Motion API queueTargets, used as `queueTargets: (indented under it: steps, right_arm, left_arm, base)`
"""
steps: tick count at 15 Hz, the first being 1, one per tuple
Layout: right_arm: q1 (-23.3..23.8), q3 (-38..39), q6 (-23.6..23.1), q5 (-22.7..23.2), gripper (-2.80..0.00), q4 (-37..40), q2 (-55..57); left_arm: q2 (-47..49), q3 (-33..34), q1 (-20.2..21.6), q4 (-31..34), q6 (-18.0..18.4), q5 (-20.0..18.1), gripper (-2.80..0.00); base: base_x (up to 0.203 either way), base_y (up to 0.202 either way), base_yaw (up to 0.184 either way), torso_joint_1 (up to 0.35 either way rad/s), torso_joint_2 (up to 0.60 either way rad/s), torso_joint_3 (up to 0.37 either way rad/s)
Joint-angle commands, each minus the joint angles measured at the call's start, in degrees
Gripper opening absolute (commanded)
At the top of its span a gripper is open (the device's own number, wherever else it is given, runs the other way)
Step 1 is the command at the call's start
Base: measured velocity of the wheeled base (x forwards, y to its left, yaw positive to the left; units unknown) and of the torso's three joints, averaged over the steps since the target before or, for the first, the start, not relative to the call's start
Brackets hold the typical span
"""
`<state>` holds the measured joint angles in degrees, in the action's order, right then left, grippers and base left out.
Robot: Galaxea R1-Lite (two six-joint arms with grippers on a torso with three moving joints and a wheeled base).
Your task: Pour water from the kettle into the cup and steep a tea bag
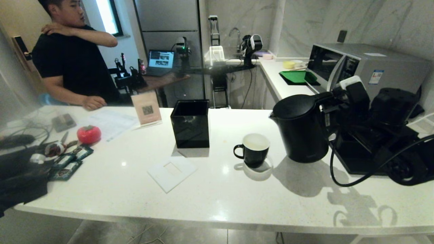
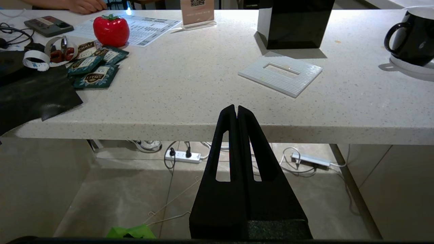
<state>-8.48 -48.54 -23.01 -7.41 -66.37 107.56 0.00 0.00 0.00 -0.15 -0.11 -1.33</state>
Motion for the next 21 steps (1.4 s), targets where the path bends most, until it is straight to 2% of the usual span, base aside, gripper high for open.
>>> queueTargets:
  steps: [1,14,18,21]
  right_arm:
    - [0.12,-1.33,-0.87,-0.06,-2.8,-0.32,1.33]
    - [1.28,-6.48,-9.04,0.03,-2.8,0.89,4.66]
    - [1.28,-6.57,-12.27,2.75,-2.8,0.41,4.55]
    - [1.02,-6.57,-13.6,3.02,-2.8,0.36,4.41]
  left_arm:
    - [0.0,0.0,0.0,-0.03,-0.07,0.01,-2.8]
    - [0.0,0.0,0.0,-0.03,-0.05,0.01,-2.8]
    - [0.0,0.0,0.0,-0.03,-0.07,0.01,-2.8]
    - [0.0,0.0,0.0,-0.03,0.01,0.01,-2.8]
  base:
    - [0.0,0.0,0.0,0.0,0.0,0.0]
    - [0.0,0.0,0.0,0.0,0.0,0.0]
    - [0.0,0.0,0.0,0.0,0.0,0.0]
    - [0.0,0.0,0.0,0.0,0.0,0.0]
